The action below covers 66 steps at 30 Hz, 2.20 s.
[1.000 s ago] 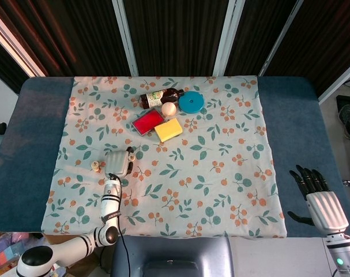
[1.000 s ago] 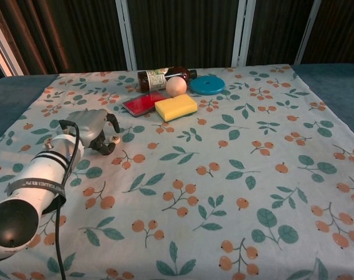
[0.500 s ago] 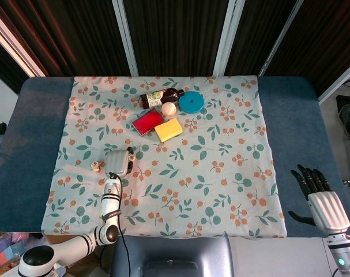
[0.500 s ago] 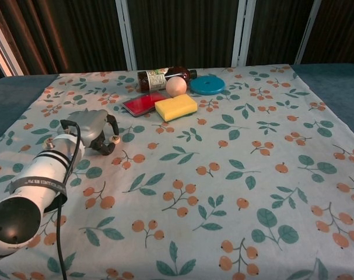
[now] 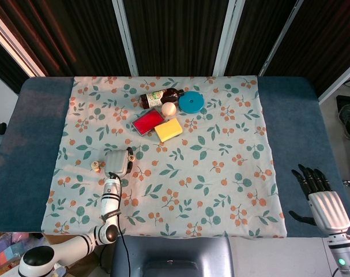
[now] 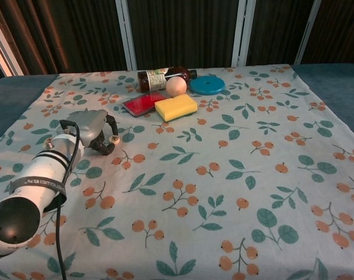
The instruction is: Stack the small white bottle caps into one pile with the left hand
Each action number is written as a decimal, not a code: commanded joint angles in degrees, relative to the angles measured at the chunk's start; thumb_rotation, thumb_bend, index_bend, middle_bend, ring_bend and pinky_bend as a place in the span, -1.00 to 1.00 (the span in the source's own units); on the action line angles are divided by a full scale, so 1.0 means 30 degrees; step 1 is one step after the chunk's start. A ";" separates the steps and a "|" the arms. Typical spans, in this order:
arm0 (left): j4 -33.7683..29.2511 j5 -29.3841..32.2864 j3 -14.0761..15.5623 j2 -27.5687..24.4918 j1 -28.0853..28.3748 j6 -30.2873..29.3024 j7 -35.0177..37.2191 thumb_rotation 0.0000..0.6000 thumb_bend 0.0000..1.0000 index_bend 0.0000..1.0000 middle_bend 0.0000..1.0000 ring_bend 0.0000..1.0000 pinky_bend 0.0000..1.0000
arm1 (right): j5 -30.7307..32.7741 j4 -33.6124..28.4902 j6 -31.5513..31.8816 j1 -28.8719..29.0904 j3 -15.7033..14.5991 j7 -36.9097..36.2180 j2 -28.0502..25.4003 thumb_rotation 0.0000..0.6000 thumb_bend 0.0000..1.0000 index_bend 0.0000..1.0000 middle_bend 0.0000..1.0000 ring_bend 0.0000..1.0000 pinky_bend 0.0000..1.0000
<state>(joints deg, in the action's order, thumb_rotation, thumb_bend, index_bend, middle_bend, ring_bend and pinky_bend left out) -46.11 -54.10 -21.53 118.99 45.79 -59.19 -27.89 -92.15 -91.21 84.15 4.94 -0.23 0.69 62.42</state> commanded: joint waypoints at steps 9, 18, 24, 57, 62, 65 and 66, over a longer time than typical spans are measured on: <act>-0.2371 -0.0740 0.0021 -0.1502 -0.0768 -0.0980 0.0777 1.00 -0.11 0.00 1.00 1.00 1.00 | 0.0036 0.0034 0.0007 -0.0023 0.0008 0.0085 0.0007 1.00 -0.90 -1.00 -1.00 -1.00 -1.00; -0.8227 -0.0859 0.0170 -0.5215 -0.2445 -0.2561 0.0056 1.00 -0.11 0.01 1.00 1.00 1.00 | -0.0045 -0.0077 -0.0197 0.0059 -0.0058 0.0752 0.0230 1.00 -0.90 -1.00 -1.00 -1.00 -1.00; -1.0431 -0.0197 0.0485 -0.7211 -0.3443 -0.2828 -0.0295 1.00 -0.11 0.00 1.00 1.00 1.00 | -0.0036 -0.0112 -0.0325 0.0114 -0.0077 0.0925 0.0294 1.00 -0.90 -1.00 -1.00 -1.00 -1.00; -0.9009 0.0752 0.2038 -0.8256 -0.4286 -0.1520 0.1118 1.00 -0.10 0.00 1.00 1.00 1.00 | -0.0027 -0.0088 -0.0332 0.0131 -0.0092 0.1076 0.0403 1.00 -0.90 -1.00 -1.00 -1.00 -1.00; -0.8748 0.0821 0.2113 -0.8263 -0.4343 -0.1378 0.1314 1.00 -0.11 -0.01 1.00 1.00 1.00 | 0.0001 -0.0082 -0.0342 0.0136 -0.0082 0.1090 0.0416 1.00 -0.90 -1.00 -1.00 -1.00 -1.00; -0.8661 0.0795 0.2167 -0.8282 -0.4362 -0.1321 0.1397 1.00 -0.11 -0.01 1.00 1.00 1.00 | 0.0015 -0.0094 -0.0348 0.0139 -0.0077 0.1111 0.0420 1.00 -0.90 -1.00 -1.00 -1.00 -1.00; -0.8656 0.0773 0.2187 -0.8287 -0.4372 -0.1315 0.1426 1.00 -0.11 -0.01 1.00 1.00 1.00 | 0.0015 -0.0093 -0.0340 0.0135 -0.0077 0.1112 0.0420 1.00 -0.90 -1.00 -1.00 -1.00 -1.00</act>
<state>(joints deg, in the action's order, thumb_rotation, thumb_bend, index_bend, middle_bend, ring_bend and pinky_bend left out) -72.09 -51.76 -15.00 94.14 32.69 -63.15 -23.65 -92.11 -91.49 83.14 5.34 -0.46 4.03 63.68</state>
